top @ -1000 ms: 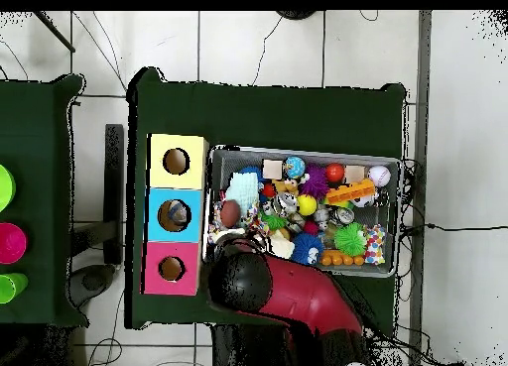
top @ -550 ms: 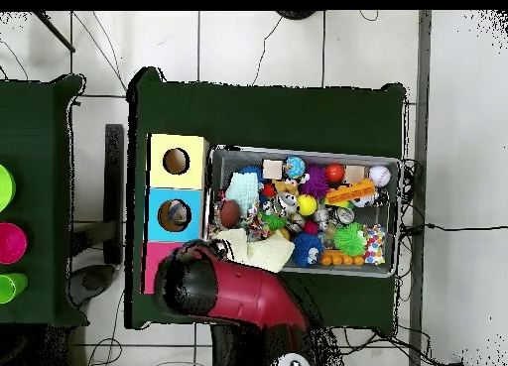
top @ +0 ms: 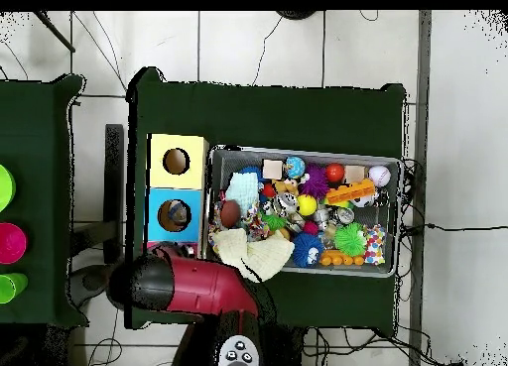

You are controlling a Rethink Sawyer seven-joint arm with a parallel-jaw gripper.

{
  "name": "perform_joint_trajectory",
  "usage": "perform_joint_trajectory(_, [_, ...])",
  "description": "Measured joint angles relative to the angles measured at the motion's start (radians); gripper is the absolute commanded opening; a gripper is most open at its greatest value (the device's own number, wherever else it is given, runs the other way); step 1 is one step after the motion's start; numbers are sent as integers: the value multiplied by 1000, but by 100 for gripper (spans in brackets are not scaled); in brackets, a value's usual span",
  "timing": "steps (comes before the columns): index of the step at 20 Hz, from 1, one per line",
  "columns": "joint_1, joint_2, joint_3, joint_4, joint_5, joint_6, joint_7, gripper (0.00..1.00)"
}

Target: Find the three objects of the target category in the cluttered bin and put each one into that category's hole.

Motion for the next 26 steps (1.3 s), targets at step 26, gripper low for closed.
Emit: perform_joint_trajectory(26, [78,135,-87,-233,65,0,98,0])
